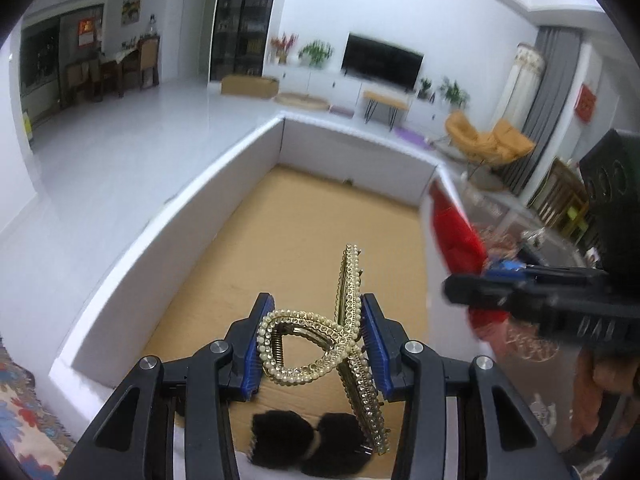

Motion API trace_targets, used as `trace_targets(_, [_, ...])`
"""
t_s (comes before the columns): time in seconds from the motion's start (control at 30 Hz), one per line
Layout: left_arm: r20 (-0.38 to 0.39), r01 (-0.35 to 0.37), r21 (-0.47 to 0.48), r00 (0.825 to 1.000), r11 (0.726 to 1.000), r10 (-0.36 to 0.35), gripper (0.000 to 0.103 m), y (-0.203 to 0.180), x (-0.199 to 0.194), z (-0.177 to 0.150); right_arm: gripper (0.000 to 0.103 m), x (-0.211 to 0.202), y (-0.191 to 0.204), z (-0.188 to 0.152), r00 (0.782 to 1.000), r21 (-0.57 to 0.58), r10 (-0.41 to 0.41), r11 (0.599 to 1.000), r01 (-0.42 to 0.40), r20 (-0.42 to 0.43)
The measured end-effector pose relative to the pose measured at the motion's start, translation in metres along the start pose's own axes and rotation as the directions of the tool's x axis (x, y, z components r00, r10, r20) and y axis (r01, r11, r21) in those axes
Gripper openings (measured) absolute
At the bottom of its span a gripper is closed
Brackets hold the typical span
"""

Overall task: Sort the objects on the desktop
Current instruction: 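Carry the clip and red packet into the cardboard box and open both tools, then move both empty tools back over the table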

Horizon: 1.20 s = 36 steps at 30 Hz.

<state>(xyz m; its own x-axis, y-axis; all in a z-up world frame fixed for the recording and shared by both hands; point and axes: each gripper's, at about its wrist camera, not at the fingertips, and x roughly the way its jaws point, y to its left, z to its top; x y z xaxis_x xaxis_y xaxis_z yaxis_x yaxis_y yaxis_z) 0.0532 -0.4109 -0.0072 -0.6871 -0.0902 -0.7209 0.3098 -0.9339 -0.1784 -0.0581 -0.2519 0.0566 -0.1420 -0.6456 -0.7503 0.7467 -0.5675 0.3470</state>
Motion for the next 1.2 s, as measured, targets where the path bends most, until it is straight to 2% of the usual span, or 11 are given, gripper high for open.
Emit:
trace_targets(0.13, [-0.151, -0.056, -0.008, 0.987, 0.998, 0.054, 0.046, 0.009, 0.039, -0.003, 0.024, 0.049, 0.009, -0.006, 0.994, -0.026, -0.05, 0.999, 0.048, -0.096])
trace_targets(0.17, [-0.189, -0.085, -0.012, 0.979, 0.996, 0.081, 0.062, 0.012, 0.048, -0.005, 0.028, 0.057, 0.01, -0.01, 0.991, -0.044, -0.069, 0.997, 0.064, -0.115])
trace_targets(0.23, [-0.226, -0.147, -0.032, 0.965, 0.989, 0.137, 0.075, 0.019, 0.055, -0.01, 0.061, 0.064, 0.014, -0.014, 0.988, -0.072, -0.09, 0.994, 0.081, -0.125])
trace_targets(0.3, [-0.189, -0.149, -0.075, 0.973, 0.986, 0.133, 0.089, 0.026, 0.046, -0.009, 0.078, 0.06, 0.011, -0.02, 0.99, -0.084, -0.104, 0.992, 0.096, -0.098])
trace_targets(0.33, [-0.17, -0.165, -0.084, 0.974, 0.983, 0.149, 0.092, 0.028, 0.042, -0.009, 0.08, 0.053, 0.01, -0.021, 0.992, -0.089, -0.104, 0.991, 0.097, -0.076])
trace_targets(0.57, [-0.035, -0.194, -0.16, 0.981, 0.968, 0.191, 0.092, 0.021, 0.0, -0.025, 0.092, -0.039, -0.031, -0.047, 0.977, -0.035, -0.143, 0.988, 0.151, 0.157])
trace_targets(0.77, [0.103, -0.095, -0.043, 0.99, 0.995, 0.099, 0.092, -0.071, -0.046, -0.024, 0.099, -0.128, -0.13, -0.133, 0.881, 0.117, -0.376, 0.927, 0.358, 0.286])
trace_targets(0.9, [0.133, 0.032, 0.097, 0.99, 0.995, -0.045, 0.093, -0.156, -0.066, -0.031, 0.099, -0.17, -0.217, -0.206, 0.776, 0.22, -0.596, 0.801, 0.556, 0.208])
trace_targets(1.07, [0.042, 0.195, 0.157, 0.978, 0.968, -0.203, 0.102, -0.256, -0.05, -0.054, 0.099, -0.211, -0.318, -0.276, 0.708, 0.368, -0.706, 0.666, 0.648, 0.03])
trace_targets(1.13, [-0.015, 0.219, 0.173, 0.975, 0.96, -0.22, 0.102, -0.293, -0.023, -0.065, 0.099, -0.223, -0.346, -0.293, 0.684, 0.401, -0.73, 0.624, 0.671, -0.009])
trace_targets(1.2, [-0.07, 0.224, 0.197, 0.974, 0.955, -0.214, 0.102, -0.323, 0.014, -0.075, 0.099, -0.224, -0.365, -0.301, 0.679, 0.417, -0.733, 0.604, 0.679, -0.042])
